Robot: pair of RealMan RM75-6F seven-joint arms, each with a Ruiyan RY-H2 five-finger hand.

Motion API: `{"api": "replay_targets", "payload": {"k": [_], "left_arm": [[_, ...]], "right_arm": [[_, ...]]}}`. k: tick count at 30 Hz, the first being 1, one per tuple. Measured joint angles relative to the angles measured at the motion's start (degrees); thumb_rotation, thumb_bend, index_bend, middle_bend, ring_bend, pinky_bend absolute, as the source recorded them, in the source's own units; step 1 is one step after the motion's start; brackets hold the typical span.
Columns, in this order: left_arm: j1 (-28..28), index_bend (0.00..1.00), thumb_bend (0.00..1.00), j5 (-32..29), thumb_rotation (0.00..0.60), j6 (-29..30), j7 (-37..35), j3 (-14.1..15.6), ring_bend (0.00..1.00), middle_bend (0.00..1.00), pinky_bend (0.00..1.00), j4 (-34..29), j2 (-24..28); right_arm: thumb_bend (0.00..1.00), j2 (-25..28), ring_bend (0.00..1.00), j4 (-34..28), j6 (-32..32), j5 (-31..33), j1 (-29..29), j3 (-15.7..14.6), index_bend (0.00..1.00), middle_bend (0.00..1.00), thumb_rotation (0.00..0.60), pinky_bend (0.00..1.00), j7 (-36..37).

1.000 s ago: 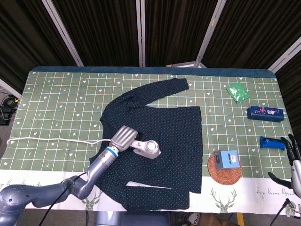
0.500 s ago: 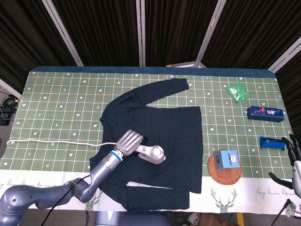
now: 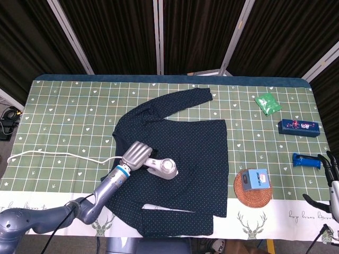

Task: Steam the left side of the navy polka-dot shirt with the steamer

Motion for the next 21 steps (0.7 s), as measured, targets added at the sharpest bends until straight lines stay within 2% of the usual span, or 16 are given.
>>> {"api": "replay_targets", "payload": {"k": [14,21], "left_arm": [[2.48,0.89,0.61,0.34,0.600,1.32,-3.29,0.46,0.76,0.81,1.00,1.05,5.11],[3.04,0.89,0.61,1.38,0.600,1.56,-4.18,1.20,0.76,0.81,1.00,0.53,6.01]], "right_arm": [[0.00,-0.24,0.00,-0.56,0.25,-0.65,-0.03,-0.23,0.00,0.00,0.600,0.00,-1.26],[0.00,-0.26,0.00,-0.72,0.29,-0.83,-0.02,-0.28,0.00,0.00,0.600,0.00,-1.47]]}}
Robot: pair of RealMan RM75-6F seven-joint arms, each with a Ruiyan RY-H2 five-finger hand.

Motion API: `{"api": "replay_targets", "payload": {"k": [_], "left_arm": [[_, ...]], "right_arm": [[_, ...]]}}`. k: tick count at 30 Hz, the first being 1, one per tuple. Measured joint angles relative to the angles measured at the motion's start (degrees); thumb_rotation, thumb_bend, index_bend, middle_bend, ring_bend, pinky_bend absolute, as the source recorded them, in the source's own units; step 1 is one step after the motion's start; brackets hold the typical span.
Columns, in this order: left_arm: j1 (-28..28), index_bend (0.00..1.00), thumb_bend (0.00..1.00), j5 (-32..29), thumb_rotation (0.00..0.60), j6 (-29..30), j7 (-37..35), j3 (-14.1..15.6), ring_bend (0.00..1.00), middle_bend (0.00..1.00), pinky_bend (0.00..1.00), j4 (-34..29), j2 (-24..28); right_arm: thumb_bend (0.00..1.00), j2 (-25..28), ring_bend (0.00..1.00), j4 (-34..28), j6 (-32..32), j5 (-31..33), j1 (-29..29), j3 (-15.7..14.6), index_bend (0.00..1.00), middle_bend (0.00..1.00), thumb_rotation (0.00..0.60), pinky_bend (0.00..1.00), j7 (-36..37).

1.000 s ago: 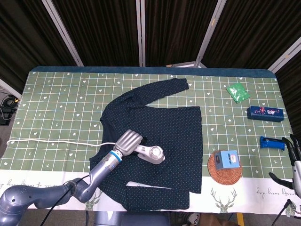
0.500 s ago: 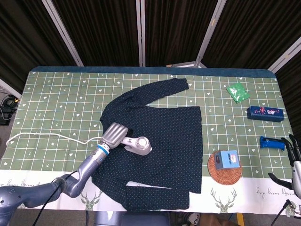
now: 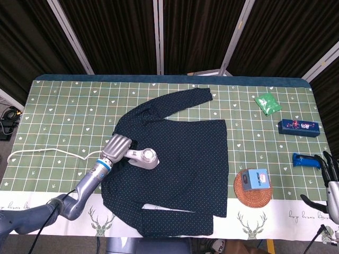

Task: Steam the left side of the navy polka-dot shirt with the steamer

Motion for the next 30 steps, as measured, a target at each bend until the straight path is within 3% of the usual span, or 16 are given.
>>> {"api": "replay_targets", "payload": {"k": [30], "left_arm": [[0.31,0.89,0.61,9.61,0.600,2.67,0.35,5.68,0.76,0.81,1.00,-7.56,-2.07]], "right_arm": [[0.00,0.47,0.00,0.12,0.63,-0.26,-0.41,-0.03,0.00,0.00,0.600,0.00,1.13]]}}
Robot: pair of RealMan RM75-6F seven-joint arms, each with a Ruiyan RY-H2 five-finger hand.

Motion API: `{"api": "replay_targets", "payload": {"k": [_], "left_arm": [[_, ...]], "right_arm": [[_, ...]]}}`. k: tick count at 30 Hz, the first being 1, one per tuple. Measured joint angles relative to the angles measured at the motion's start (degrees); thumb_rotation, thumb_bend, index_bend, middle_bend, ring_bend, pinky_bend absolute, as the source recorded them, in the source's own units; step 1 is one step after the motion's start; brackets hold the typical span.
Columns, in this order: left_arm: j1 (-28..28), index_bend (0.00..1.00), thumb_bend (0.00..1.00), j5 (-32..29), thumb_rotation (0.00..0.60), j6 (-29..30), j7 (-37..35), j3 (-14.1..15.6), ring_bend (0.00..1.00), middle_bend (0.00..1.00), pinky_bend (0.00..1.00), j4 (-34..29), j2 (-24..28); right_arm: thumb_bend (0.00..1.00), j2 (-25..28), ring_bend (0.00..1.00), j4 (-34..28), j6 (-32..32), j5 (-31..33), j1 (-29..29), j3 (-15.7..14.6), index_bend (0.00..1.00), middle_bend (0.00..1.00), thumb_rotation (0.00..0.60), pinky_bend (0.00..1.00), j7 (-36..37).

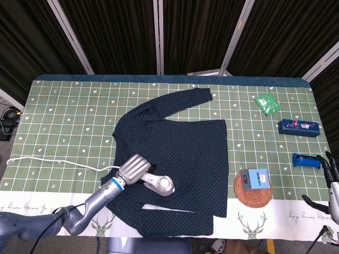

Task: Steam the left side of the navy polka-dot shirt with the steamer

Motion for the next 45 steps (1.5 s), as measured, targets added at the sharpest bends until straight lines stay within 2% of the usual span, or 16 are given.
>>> {"api": "replay_targets", "payload": {"k": [21,38,45], "left_arm": [[0.78,0.89,0.61,0.37,0.600,0.71,-0.78,-0.13,0.76,0.81,1.00,0.77,1.90],[3.72,0.89,0.61,1.76,0.600,3.35,-4.43,1.88,0.76,0.81,1.00,1.83,5.80],[4.09,0.89,0.61,2.59,0.600,3.49,-5.05,2.47,0.76,0.81,1.00,1.98,5.51]], "right_arm": [[0.00,-0.05,0.00,-0.16,-0.04,-0.21,0.01,-0.09,0.00,0.00,0.600,0.00,-0.41],[0.00,-0.12,0.00,-0.53,0.23,-0.83,-0.05,-0.30,0.00,0.00,0.600,0.00,-0.97],[0.00,-0.03,0.00,-0.60,0.39,-0.97,-0.13,-0.34,0.00,0.00,0.600,0.00,-0.84]]}}
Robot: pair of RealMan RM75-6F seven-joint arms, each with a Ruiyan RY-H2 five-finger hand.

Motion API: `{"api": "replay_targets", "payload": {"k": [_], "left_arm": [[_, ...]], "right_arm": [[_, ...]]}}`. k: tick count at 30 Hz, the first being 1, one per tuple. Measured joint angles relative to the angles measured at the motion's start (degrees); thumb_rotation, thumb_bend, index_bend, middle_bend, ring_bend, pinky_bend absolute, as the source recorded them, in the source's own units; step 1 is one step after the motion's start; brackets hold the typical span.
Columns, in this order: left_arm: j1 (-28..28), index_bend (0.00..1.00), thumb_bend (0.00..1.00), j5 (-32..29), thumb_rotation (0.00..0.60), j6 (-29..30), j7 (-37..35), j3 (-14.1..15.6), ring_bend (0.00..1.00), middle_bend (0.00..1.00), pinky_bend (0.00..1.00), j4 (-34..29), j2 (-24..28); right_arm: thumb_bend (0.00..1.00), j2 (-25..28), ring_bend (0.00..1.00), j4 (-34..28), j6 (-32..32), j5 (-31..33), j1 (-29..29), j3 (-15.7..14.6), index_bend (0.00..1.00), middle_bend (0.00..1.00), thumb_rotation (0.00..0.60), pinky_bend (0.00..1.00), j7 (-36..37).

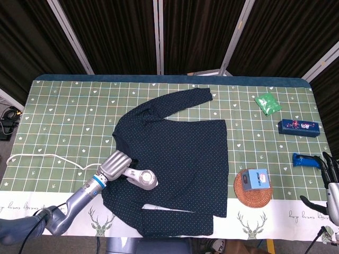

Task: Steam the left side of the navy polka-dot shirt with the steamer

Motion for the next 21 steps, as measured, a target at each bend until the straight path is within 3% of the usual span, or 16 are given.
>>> {"api": "replay_targets", "payload": {"k": [21], "left_arm": [[-1.31,0.89,0.61,2.81,0.600,-0.31,1.34,0.00,0.76,0.81,1.00,-1.78,-4.41]], "right_arm": [[0.00,0.20,0.00,0.15,0.07,0.10,-0.12,0.00,0.00,0.00,0.600,0.00,0.45]]}}
